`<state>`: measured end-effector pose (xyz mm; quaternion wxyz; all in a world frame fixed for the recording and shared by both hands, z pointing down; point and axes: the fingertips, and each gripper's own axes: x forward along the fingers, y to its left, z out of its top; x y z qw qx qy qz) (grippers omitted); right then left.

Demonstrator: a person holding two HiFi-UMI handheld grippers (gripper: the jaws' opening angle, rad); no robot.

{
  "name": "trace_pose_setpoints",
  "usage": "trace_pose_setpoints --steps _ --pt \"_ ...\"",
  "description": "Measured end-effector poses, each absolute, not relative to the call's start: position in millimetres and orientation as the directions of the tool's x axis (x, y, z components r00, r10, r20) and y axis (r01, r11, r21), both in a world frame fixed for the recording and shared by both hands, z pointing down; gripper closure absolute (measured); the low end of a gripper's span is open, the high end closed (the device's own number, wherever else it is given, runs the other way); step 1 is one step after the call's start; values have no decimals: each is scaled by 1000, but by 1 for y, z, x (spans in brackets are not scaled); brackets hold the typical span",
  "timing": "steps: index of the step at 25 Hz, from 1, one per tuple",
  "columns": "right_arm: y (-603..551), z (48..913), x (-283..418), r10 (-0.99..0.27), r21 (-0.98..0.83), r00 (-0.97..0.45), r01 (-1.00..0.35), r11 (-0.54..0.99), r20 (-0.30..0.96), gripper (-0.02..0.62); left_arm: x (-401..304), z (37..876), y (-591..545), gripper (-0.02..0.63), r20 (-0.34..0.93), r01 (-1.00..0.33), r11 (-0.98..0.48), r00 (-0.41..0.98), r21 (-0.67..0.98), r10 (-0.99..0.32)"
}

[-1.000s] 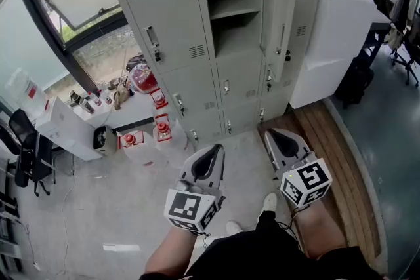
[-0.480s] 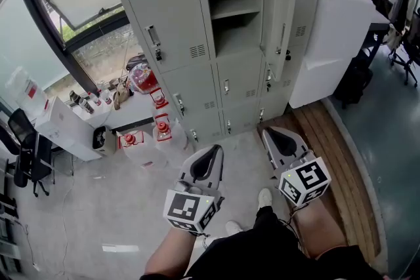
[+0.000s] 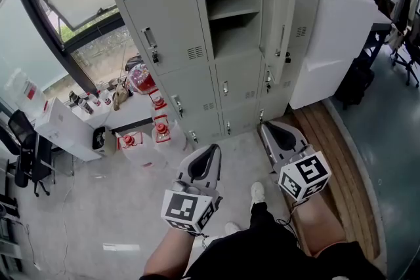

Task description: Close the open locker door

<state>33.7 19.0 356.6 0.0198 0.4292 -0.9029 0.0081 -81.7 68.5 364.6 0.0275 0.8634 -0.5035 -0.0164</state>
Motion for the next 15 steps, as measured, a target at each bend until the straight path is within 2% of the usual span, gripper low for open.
trace_pose_setpoints --steps 15 --pt "-59 356 64 -781 -16 -623 -782 623 51 543 -57 365 0 588 12 -871 -486 488 69 -873"
